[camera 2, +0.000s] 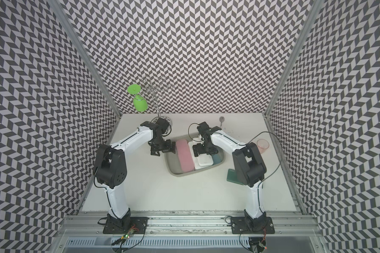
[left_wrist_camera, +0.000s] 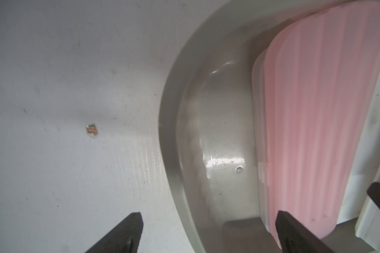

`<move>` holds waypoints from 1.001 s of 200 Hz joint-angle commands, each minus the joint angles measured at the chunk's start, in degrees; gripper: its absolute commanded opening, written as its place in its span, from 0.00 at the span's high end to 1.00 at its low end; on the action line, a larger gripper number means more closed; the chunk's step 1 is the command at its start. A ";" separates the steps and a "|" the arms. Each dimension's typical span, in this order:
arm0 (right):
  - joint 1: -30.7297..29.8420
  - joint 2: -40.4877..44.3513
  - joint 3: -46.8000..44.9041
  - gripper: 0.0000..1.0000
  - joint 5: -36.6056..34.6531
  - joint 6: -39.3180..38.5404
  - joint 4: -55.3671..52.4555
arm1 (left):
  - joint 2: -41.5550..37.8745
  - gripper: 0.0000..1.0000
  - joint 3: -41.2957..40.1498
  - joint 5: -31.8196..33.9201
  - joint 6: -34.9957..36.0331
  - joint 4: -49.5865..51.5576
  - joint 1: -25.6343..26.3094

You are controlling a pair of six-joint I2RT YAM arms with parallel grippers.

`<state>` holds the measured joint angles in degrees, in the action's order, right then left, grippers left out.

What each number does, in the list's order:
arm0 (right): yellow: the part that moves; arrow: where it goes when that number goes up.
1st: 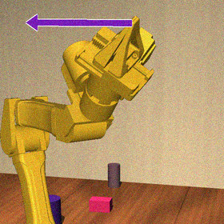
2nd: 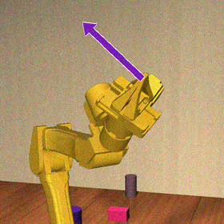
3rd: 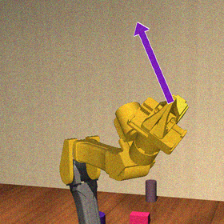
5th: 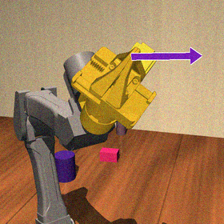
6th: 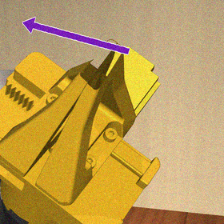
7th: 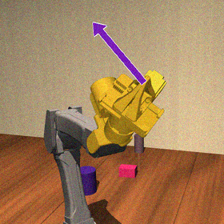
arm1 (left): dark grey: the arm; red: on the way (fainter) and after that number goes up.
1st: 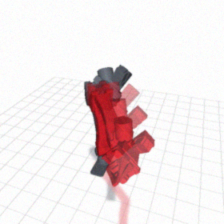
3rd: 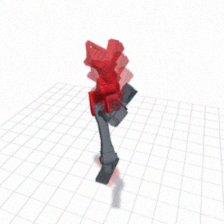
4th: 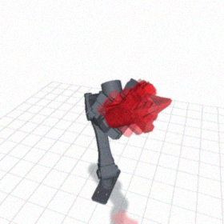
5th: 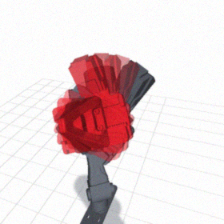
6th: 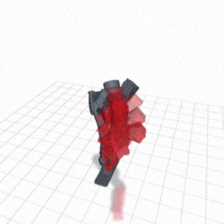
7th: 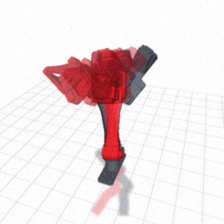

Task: Put the pencil case into the storage box
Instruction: Place the pencil case at the storage box.

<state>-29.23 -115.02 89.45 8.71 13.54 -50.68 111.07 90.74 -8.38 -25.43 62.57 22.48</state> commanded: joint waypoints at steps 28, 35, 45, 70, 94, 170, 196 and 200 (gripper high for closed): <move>-0.47 1.11 8.36 0.00 -0.86 -0.71 0.62 | -2.35 0.00 -0.31 0.33 -0.57 -0.73 0.55; -0.52 1.54 9.41 0.00 -0.94 -0.73 0.11 | -2.35 0.00 -0.27 0.44 -0.63 -0.69 0.54; -0.47 2.34 10.44 0.00 -1.52 -0.73 -0.41 | -2.39 0.00 -0.28 0.53 -0.68 -0.54 0.55; -0.48 3.89 12.48 0.01 -2.79 -0.72 -2.35 | -2.30 0.00 -0.15 0.55 -0.94 -0.47 0.55; -0.48 5.40 12.47 0.00 -3.58 -1.00 -2.98 | -1.88 0.00 0.22 0.43 -1.02 -0.48 0.63; 2.43 4.82 6.58 0.00 -3.27 -2.37 -0.13 | -0.90 0.00 2.60 0.78 -1.29 0.45 1.25; 5.96 5.78 4.62 0.02 -2.26 -3.33 1.10 | -1.29 0.00 2.20 0.76 -1.38 0.28 1.23; 6.36 5.69 4.40 0.02 -2.11 -3.57 1.04 | -1.34 0.00 2.10 0.68 -1.39 0.25 1.21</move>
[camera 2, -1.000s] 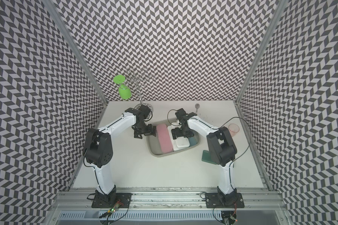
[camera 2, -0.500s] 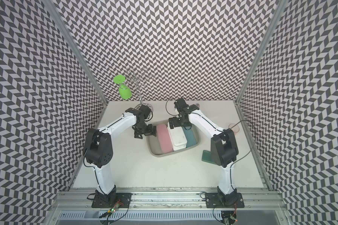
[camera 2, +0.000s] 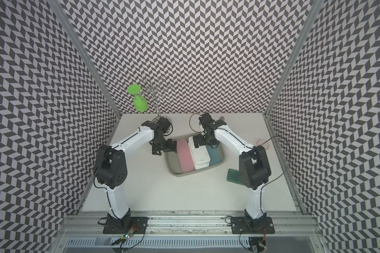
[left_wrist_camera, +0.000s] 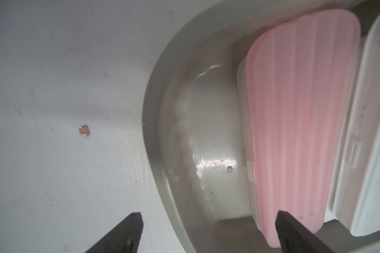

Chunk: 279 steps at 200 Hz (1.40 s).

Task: Put the pencil case into the storage box
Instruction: Place the pencil case at the storage box, then move the storage box to the center of the board.

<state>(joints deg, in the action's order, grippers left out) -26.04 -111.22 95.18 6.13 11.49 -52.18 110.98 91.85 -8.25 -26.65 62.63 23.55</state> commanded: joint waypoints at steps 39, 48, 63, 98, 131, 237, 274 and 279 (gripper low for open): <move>6.79 -1.32 -1.92 0.05 -1.05 -3.57 4.49 | -0.82 0.00 1.17 0.36 0.10 0.39 0.23; 7.83 -2.31 -1.23 0.07 -1.67 -3.78 4.51 | -0.71 0.00 1.52 0.53 0.15 0.76 0.19; 8.72 -4.53 0.91 0.10 -3.15 -4.87 3.73 | -1.00 0.00 1.62 0.80 0.20 0.92 0.26; 8.57 -8.83 4.83 0.10 -6.87 -7.12 2.25 | -1.00 0.00 1.04 0.62 0.11 0.82 0.25; 7.73 -9.90 4.80 0.10 -8.12 -7.53 2.64 | -0.89 0.00 0.85 0.69 0.15 0.71 0.27; 3.15 -10.27 5.33 0.09 -8.49 -7.10 2.70 | -1.05 0.00 -0.62 0.43 0.09 -0.32 0.31; 2.10 -9.65 5.80 0.08 -8.67 -6.82 2.61 | -1.33 0.00 -1.09 0.38 0.18 -0.66 0.34; 1.98 -9.48 5.89 0.08 -8.63 -6.76 2.55 | -1.33 0.00 -1.06 0.40 0.20 -0.60 0.34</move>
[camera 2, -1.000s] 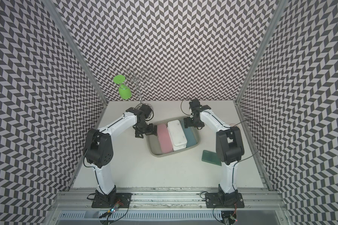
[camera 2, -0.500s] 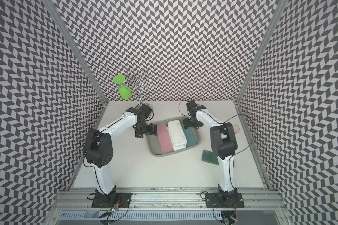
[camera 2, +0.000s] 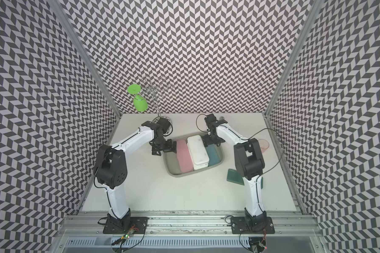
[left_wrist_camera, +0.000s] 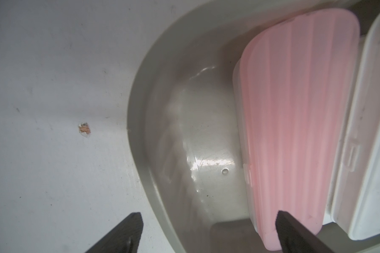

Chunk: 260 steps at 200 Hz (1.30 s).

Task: Put the pencil case into the storage box
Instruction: Move the storage box to the center of the board, then pick up the pencil case from the center of the board.

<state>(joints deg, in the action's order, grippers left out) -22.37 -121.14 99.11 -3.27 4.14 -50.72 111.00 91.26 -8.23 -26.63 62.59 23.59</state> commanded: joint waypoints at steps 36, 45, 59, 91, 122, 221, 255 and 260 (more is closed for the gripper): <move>-1.54 2.11 1.67 0.05 -2.37 1.16 -0.02 | -1.81 0.00 0.27 0.90 0.26 -0.30 0.23; -0.63 3.25 0.98 0.05 -2.87 1.35 -0.23 | -2.10 0.00 0.63 1.21 0.18 -0.30 0.30; 1.66 5.66 -0.47 0.04 -2.45 2.08 -0.71 | -2.51 0.00 1.30 1.65 0.01 -0.24 0.25; 7.88 13.19 -6.60 0.01 0.64 2.91 -1.47 | -2.71 0.00 2.41 1.69 -0.17 -0.42 0.23; 10.51 18.80 -13.26 0.00 3.65 -0.73 -5.40 | -2.46 0.00 2.93 1.31 0.05 -0.40 0.23; 12.35 30.43 -27.81 0.00 13.50 41.27 -5.99 | -1.00 0.00 2.56 1.83 4.53 -2.38 0.15; 12.41 36.76 -31.72 0.00 12.22 62.59 -4.17 | -0.77 0.00 2.43 1.99 7.49 -3.11 0.20; 12.38 38.00 -32.50 0.00 10.73 65.95 -4.68 | -0.70 0.00 2.38 2.07 7.81 -3.17 0.18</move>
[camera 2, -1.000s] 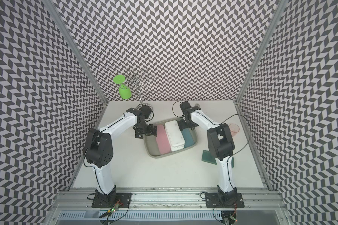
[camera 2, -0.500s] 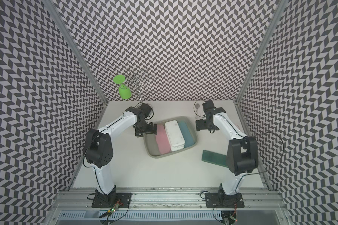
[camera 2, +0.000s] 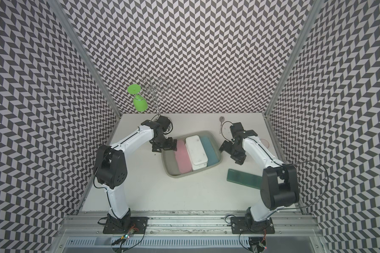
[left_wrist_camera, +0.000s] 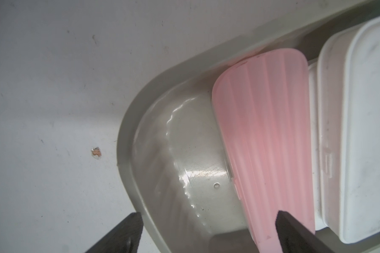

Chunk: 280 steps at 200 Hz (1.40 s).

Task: Put the pencil case into the storage box
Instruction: Pick up the pencil case from the center of the board.

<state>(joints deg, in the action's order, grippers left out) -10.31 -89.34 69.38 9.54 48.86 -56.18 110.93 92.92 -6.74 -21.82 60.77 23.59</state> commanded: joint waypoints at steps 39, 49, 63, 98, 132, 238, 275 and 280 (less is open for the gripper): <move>0.98 8.73 -6.67 0.00 -5.59 32.38 -1.95 | -0.73 0.00 0.20 0.69 5.09 -1.88 0.05; 1.53 7.75 -7.40 0.01 -5.46 33.98 -3.22 | -0.87 0.00 0.00 0.72 5.45 -1.97 -0.10; 2.63 8.09 -10.25 0.00 -4.67 34.35 -1.81 | -0.97 0.00 -0.11 0.68 5.76 -1.95 -0.13; 6.26 13.29 -19.13 0.01 -5.15 37.51 4.88 | -1.32 0.00 -0.29 0.75 6.62 -1.96 -0.22; 9.62 12.44 -21.46 0.00 -6.04 34.79 7.02 | -1.17 0.00 -0.90 0.68 7.20 -2.14 -0.29; 13.01 7.66 -26.89 0.00 -4.87 31.22 13.31 | -2.03 0.00 -3.10 0.54 7.25 -3.05 -0.25; 13.18 10.76 -25.67 0.00 -1.10 31.85 9.31 | -1.95 0.00 -2.36 0.88 7.20 -2.68 -0.26; 13.12 11.71 -25.24 0.00 -1.46 32.11 8.37 | -1.88 0.00 -2.23 0.88 7.23 -2.74 -0.22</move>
<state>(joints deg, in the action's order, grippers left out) 2.55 -78.67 45.89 7.20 81.06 -47.44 110.45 90.65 -6.48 -14.90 58.04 23.57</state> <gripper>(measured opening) 0.995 0.997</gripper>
